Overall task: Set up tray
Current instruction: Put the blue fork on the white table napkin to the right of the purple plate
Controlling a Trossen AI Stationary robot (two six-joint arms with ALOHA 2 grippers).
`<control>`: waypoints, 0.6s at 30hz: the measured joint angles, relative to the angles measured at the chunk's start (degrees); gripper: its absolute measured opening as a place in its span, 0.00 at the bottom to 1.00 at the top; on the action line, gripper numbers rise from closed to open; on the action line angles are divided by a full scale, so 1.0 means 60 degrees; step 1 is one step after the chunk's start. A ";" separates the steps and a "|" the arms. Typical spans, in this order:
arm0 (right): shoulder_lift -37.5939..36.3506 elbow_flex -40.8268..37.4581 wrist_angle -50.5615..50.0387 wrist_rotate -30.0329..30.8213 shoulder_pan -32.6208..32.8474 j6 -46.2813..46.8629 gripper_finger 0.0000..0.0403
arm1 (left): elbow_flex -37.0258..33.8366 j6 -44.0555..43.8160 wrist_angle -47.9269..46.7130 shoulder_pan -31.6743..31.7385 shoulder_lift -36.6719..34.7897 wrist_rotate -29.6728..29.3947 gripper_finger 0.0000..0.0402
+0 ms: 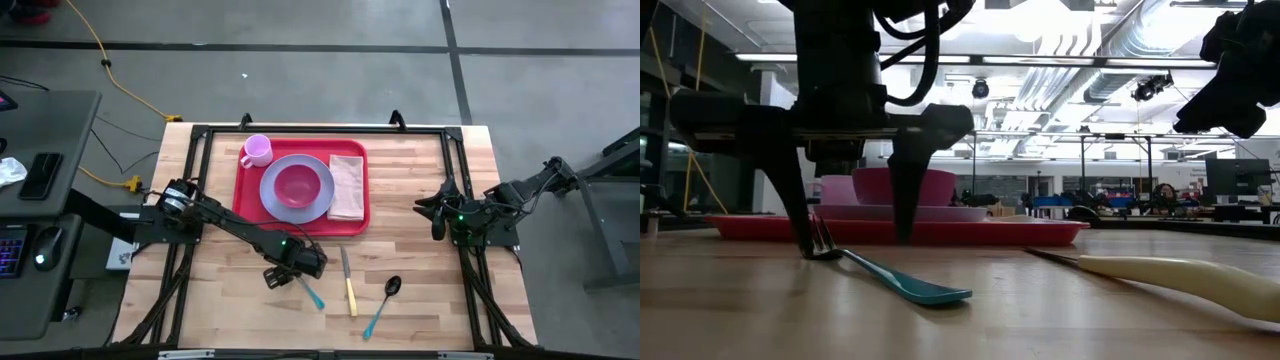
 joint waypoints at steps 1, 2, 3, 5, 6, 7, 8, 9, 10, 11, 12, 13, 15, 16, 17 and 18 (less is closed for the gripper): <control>0.0000 0.0000 0.0000 0.0000 0.0002 0.0000 0.25 | 0.0000 0.0006 0.0009 0.0000 0.0000 -0.0002 0.80; 0.0000 0.0000 0.0000 0.0000 -0.0001 0.0000 0.25 | 0.0000 0.0007 0.0017 0.0000 0.0000 -0.0006 0.80; 0.0000 0.0000 0.0000 0.0000 -0.0002 0.0000 0.25 | -0.0001 0.0008 0.0021 0.0000 0.0000 -0.0004 0.80; 0.0000 0.0000 -0.0003 0.0000 0.0001 0.0000 0.25 | -0.0004 0.0011 0.0030 0.0000 0.0000 0.0005 0.80; 0.0000 0.0000 0.0000 0.0000 0.0000 0.0000 0.25 | -0.0004 0.0015 0.0034 0.0000 0.0000 0.0005 0.80; 0.0000 0.0000 0.0000 0.0000 -0.0001 0.0000 0.25 | -0.0007 0.0014 0.0052 0.0000 0.0000 0.0005 0.80; 0.0000 0.0000 0.0000 0.0000 -0.0002 0.0000 0.25 | -0.0010 0.0015 0.0059 0.0000 0.0000 0.0011 0.80; 0.0000 0.0000 0.0000 0.0000 0.0002 0.0000 0.25 | -0.0011 0.0018 0.0076 0.0000 0.0000 0.0050 0.80; 0.0000 0.0000 0.0000 0.0000 -0.0001 0.0000 0.25 | -0.0013 0.0018 0.0129 0.0000 0.0000 0.0147 0.80; 0.0000 0.0000 0.0000 0.0000 0.0000 0.0000 0.25 | -0.0015 0.0024 0.0183 0.0000 0.0000 0.0276 0.80; 0.0000 0.0000 0.0000 0.0000 0.0002 0.0000 0.25 | -0.0015 0.0025 0.0220 0.0000 0.0000 0.0370 0.80; 0.0000 0.0000 -0.0001 0.0000 -0.0001 0.0000 0.25 | -0.0015 0.0031 0.0251 0.0000 0.0000 0.0450 0.80; 0.0000 0.0000 -0.0001 0.0000 -0.0001 0.0000 0.25 | -0.0015 0.0040 0.0256 0.0000 0.0000 0.0677 0.80; 0.0000 0.0000 0.0000 0.0001 0.0002 0.0000 0.25 | -0.0015 0.0040 0.0243 0.0000 0.0000 0.0796 0.80; 0.0000 0.0000 0.0000 0.0000 0.0001 0.0000 0.25 | -0.0015 0.0044 0.0231 0.0000 0.0000 0.0835 0.80; 0.0000 0.0000 0.0000 0.0000 0.0002 0.0000 0.25 | -0.0015 0.0041 0.0233 0.0000 0.0000 0.0832 0.80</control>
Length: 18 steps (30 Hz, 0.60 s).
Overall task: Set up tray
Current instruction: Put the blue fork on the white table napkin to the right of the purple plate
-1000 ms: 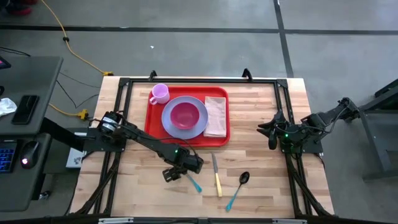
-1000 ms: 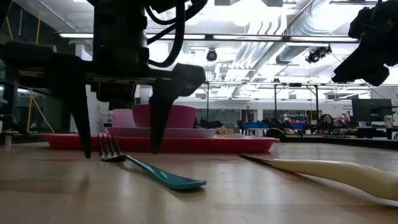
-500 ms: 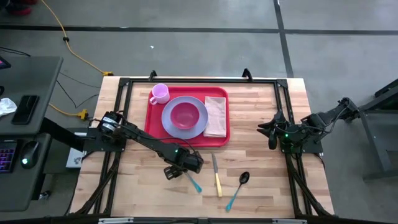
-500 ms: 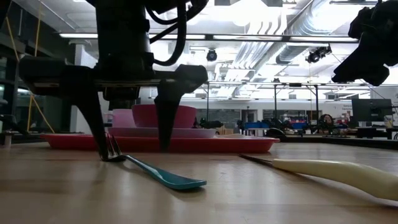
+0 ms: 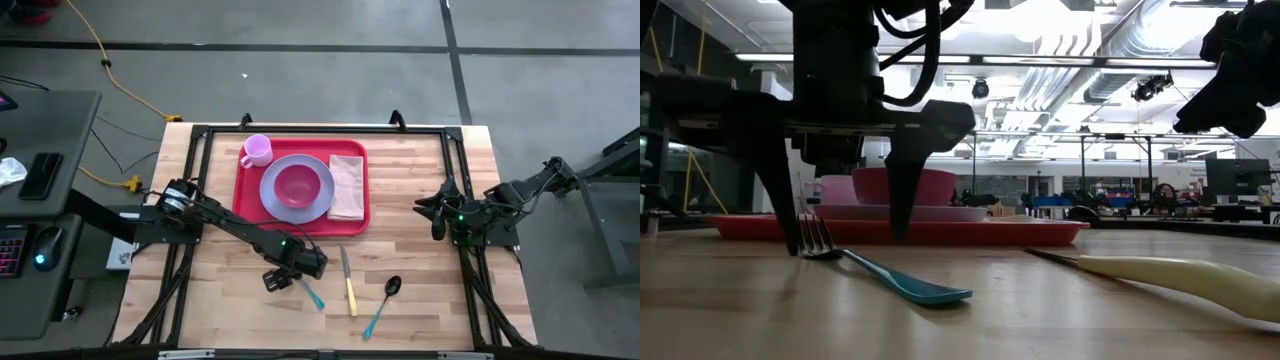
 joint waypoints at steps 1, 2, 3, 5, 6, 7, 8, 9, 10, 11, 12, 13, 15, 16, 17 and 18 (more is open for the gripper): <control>0.0000 0.0000 -0.0002 0.0000 -0.0002 0.0002 0.25 | 0.0000 -0.0007 0.0001 0.0000 0.0000 0.0002 0.80; 0.0000 0.0000 0.0000 0.0000 -0.0004 0.0000 0.25 | 0.0000 -0.0015 0.0001 0.0000 0.0000 0.0000 0.80; 0.0000 0.0000 0.0000 0.0000 -0.0003 0.0000 0.25 | 0.0000 -0.0029 0.0000 0.0000 0.0000 0.0000 0.80; 0.0000 0.0000 0.0000 0.0000 0.0000 0.0000 0.25 | 0.0001 -0.0067 0.0003 0.0000 0.0035 0.0000 0.80; 0.0000 0.0000 -0.0001 0.0000 0.0000 0.0000 0.25 | 0.0004 -0.0071 0.0019 0.0000 0.0073 0.0000 0.80; 0.0000 0.0000 0.0000 0.0000 0.0000 0.0002 0.25 | 0.0000 -0.0078 -0.0007 0.0000 0.0102 0.0004 0.80; 0.0000 0.0000 -0.0004 0.0000 -0.0002 0.0000 0.25 | -0.0007 -0.0081 -0.0035 0.0000 0.0106 0.0028 0.80; -0.0001 0.0000 -0.0001 0.0001 -0.0002 0.0002 0.25 | -0.0007 -0.0102 -0.0006 0.0000 0.0106 0.0089 0.80; -0.0004 0.0000 -0.0001 0.0003 -0.0001 0.0000 0.25 | 0.0005 -0.0107 0.0063 0.0000 0.0152 0.0177 0.80; -0.0004 0.0000 -0.0003 0.0000 0.0000 0.0000 0.25 | 0.0021 -0.0110 0.0125 0.0000 0.0216 0.0223 0.80; -0.0004 0.0000 0.0000 0.0004 0.0000 0.0000 0.25 | 0.0020 -0.0125 0.0124 0.0000 0.0244 0.0277 0.80; -0.0004 0.0000 -0.0004 0.0000 -0.0003 0.0003 0.25 | 0.0022 -0.0130 0.0121 0.0000 0.0232 0.0249 0.80; -0.0004 0.0000 0.0000 0.0000 -0.0004 0.0002 0.25 | 0.0018 -0.0132 0.0141 0.0000 0.0233 0.0266 0.80; -0.0004 0.0000 -0.0004 0.0004 -0.0004 0.0002 0.25 | 0.0018 -0.0132 0.0155 0.0000 0.0233 0.0256 0.80; -0.0004 0.0000 -0.0002 0.0009 -0.0002 0.0003 0.25 | 0.0018 -0.0136 0.0154 0.0000 0.0233 0.0262 0.80; -0.0004 0.0000 0.0000 0.0016 -0.0002 0.0001 0.25 | 0.0018 -0.0136 0.0158 0.0000 0.0233 0.0262 0.80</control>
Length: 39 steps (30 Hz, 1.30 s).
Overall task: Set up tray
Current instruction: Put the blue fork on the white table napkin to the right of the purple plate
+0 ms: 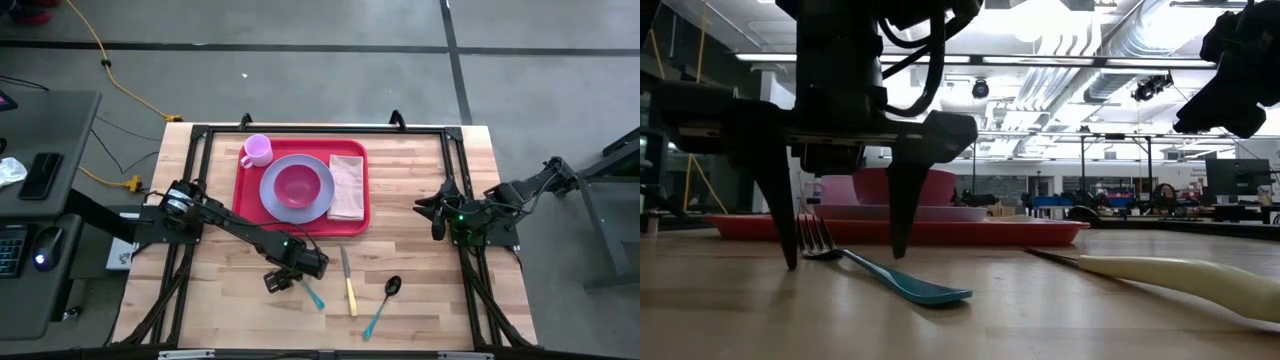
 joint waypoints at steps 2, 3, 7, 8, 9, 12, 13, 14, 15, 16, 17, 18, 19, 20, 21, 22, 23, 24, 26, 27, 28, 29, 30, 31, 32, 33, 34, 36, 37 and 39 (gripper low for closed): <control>0.0000 0.0000 -0.0004 0.0002 -0.0001 -0.0001 0.25 | 0.0000 -0.0004 -0.0001 0.0000 0.0000 -0.0002 0.80; 0.0000 0.0000 0.0000 0.0002 -0.0001 0.0002 0.25 | 0.0000 -0.0004 0.0008 0.0000 0.0000 -0.0002 0.80; 0.0000 0.0000 -0.0003 0.0006 0.0001 0.0002 0.25 | -0.0004 -0.0004 0.0034 0.0000 0.0000 0.0054 0.80; 0.0000 0.0000 -0.0004 0.0006 -0.0001 0.0002 0.25 | -0.0004 -0.0004 0.0033 0.0000 0.0000 0.0096 0.80; 0.0000 0.0000 0.0000 0.0010 -0.0001 0.0002 0.25 | -0.0004 -0.0007 0.0029 0.0002 0.0004 0.0121 0.80; 0.0000 0.0000 -0.0001 0.0010 0.0000 0.0002 0.25 | -0.0007 -0.0166 0.0056 0.0000 0.0008 0.0219 0.79; 0.0000 0.0000 -0.0001 0.0010 0.0002 0.0002 0.25 | -0.0013 -0.0189 0.0071 -0.0002 0.0011 0.0253 0.78; 0.0000 0.0000 -0.0003 0.0014 0.0002 0.0002 0.25 | -0.0015 -0.0206 0.0083 -0.0004 0.0011 0.0325 0.76; 0.0000 0.0000 -0.0002 0.0017 -0.0001 0.0002 0.25 | -0.0015 -0.0220 0.0105 -0.0004 0.0013 0.0434 0.74; 0.0000 0.0000 0.0000 0.0017 0.0002 0.0002 0.25 | -0.0016 -0.0222 0.0095 -0.0004 0.0015 0.0458 0.72; 0.0000 0.0000 0.0000 0.0017 -0.0001 0.0002 0.25 | -0.0018 -0.0223 0.0092 -0.0004 0.0015 0.0467 0.69; 0.0000 0.0000 0.0000 0.0017 0.0002 0.0002 0.25 | -0.0018 -0.0227 0.0091 -0.0004 0.0015 0.0465 0.66; 0.0000 0.0000 -0.0004 0.0017 0.0001 0.0002 0.25 | -0.0018 -0.0233 0.0084 -0.0004 0.0015 0.0448 0.63; 0.0000 0.0000 -0.0002 0.0019 0.0001 0.0002 0.25 | -0.0018 -0.0240 0.0084 -0.0004 0.0015 0.0430 0.60; 0.0000 0.0000 -0.0003 0.0017 0.0002 0.0000 0.25 | -0.0018 -0.0250 0.0084 -0.0004 0.0015 0.0430 0.57; 0.0000 0.0000 -0.0004 0.0017 0.0000 0.0002 0.25 | -0.0018 -0.0260 0.0086 -0.0004 0.0015 0.0424 0.54; 0.0000 0.0000 -0.0004 0.0017 0.0002 0.0002 0.25 | -0.0018 -0.0304 0.0097 -0.0004 0.0015 0.0423 0.51; 0.0000 0.0000 -0.0004 0.0017 -0.0001 0.0002 0.25 | -0.0018 -0.0388 0.0096 -0.0004 0.0015 0.0414 0.49; 0.0000 0.0000 -0.0003 0.0017 0.0002 0.0002 0.25 | -0.0018 -0.0434 0.0095 -0.0004 0.0017 0.0397 0.43; 0.0000 0.0000 -0.0004 0.0017 0.0002 0.0002 0.25 | -0.0018 -0.0441 0.0110 -0.0004 0.0055 0.0397 0.41; 0.0000 0.0000 0.0000 0.0020 0.0002 0.0001 0.25 | -0.0004 -0.0441 0.0121 -0.0004 0.0083 0.0408 0.39; 0.0000 0.0000 -0.0002 0.0017 0.0001 0.0002 0.25 | -0.0004 -0.0448 0.0135 -0.0002 0.0084 0.0416 0.36; 0.0000 0.0000 0.0000 0.0017 0.0001 0.0002 0.25 | -0.0004 -0.0451 0.0144 0.0000 0.0084 0.0440 0.34; 0.0000 0.0000 0.0000 0.0017 0.0000 0.0002 0.25 | -0.0004 -0.0456 0.0171 0.0000 0.0107 0.0468 0.32; 0.0000 0.0000 -0.0004 0.0017 0.0000 0.0001 0.25 | 0.0010 -0.0461 0.0209 0.0000 0.0171 0.0505 0.29; 0.0000 0.0000 -0.0003 0.0017 0.0002 0.0002 0.25 | 0.0015 -0.0468 0.0245 0.0004 0.0191 0.0534 0.27; 0.0000 0.0000 -0.0001 0.0017 0.0002 0.0002 0.25 | 0.0015 -0.0470 0.0277 0.0004 0.0195 0.0555 0.25; 0.0000 0.0000 0.0000 0.0017 0.0002 0.0002 0.25 | 0.0015 -0.0474 0.0338 0.0004 0.0201 0.0584 0.21; 0.0000 0.0000 0.0000 0.0017 0.0002 -0.0001 0.25 | 0.0015 -0.0474 0.0357 0.0004 0.0204 0.0591 0.18; 0.0000 0.0000 0.0000 0.0010 0.0002 0.0002 0.25 | 0.0015 -0.0477 0.0368 0.0004 0.0208 0.0612 0.14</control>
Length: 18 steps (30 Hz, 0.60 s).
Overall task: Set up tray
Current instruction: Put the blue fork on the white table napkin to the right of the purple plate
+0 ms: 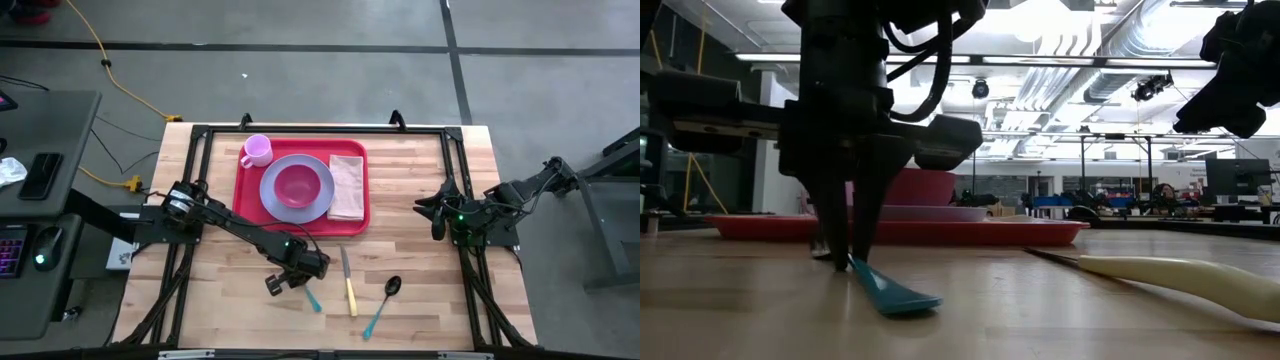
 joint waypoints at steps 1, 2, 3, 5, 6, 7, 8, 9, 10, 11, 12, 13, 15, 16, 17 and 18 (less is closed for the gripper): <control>0.0000 0.0000 0.0000 -0.0007 -0.0004 0.0000 0.25 | 0.0000 0.0000 0.0000 0.0000 0.0003 0.0000 0.12; 0.0000 0.0000 -0.0002 -0.0008 0.0000 0.0000 0.25 | 0.0000 0.0000 0.0000 0.0000 0.0000 0.0004 0.11; 0.0000 0.0000 -0.0002 -0.0008 0.0000 -0.0002 0.25 | 0.0000 0.0000 0.0000 0.0000 0.0001 0.0004 0.09; 0.0000 0.0000 -0.0004 -0.0011 -0.0001 0.0000 0.25 | 0.0011 -0.0001 -0.0007 0.0000 0.0004 0.0007 0.07; 0.0000 0.0000 0.0000 -0.0011 0.0000 0.0000 0.25 | 0.0011 0.0002 -0.0004 0.0000 0.0004 0.0007 0.07; 0.0000 0.0000 0.0000 -0.0011 -0.0004 -0.0003 0.25 | 0.0011 0.0004 -0.0004 0.0000 0.0005 0.0007 0.07; 0.0000 0.0000 -0.0004 -0.0011 -0.0001 -0.0003 0.25 | 0.0011 0.0004 -0.0004 0.0000 0.0008 0.0011 0.07; 0.0000 0.0000 -0.0003 -0.0015 -0.0004 -0.0001 0.25 | 0.0011 0.0004 -0.0007 0.0000 0.0011 0.0011 0.08; 0.0000 0.0000 -0.0003 -0.0015 -0.0001 -0.0001 0.25 | 0.0011 0.0007 -0.0007 0.0000 0.0011 0.0015 0.09; 0.0000 0.0000 0.0000 -0.0013 -0.0003 -0.0004 0.25 | 0.0011 0.0007 -0.0007 0.0000 0.0014 0.0018 0.09; 0.0000 0.0000 -0.0004 -0.0015 -0.0002 0.0000 0.25 | 0.0011 0.0007 -0.0001 0.0000 0.0018 0.0025 0.10; 0.0000 0.0000 -0.0004 -0.0015 -0.0001 -0.0001 0.25 | 0.0013 0.0010 0.0000 0.0000 0.0018 0.0029 0.10; 0.0000 0.0000 0.0000 -0.0015 -0.0003 -0.0004 0.25 | 0.0094 0.0044 -0.0089 0.0000 0.0034 0.0023 0.09; 0.0000 0.0000 -0.0004 -0.0015 0.0000 -0.0002 0.25 | 0.0143 0.0082 -0.0142 0.0000 0.0037 -0.0010 0.09; 0.0000 0.0000 0.0000 -0.0015 0.0000 0.0000 0.25 | 0.0216 0.0124 -0.0227 -0.0004 0.0049 -0.0093 0.08; 0.0000 0.0000 0.0000 -0.0015 0.0000 -0.0004 0.25 | 0.0303 0.0148 -0.0350 -0.0013 0.0061 -0.0183 0.07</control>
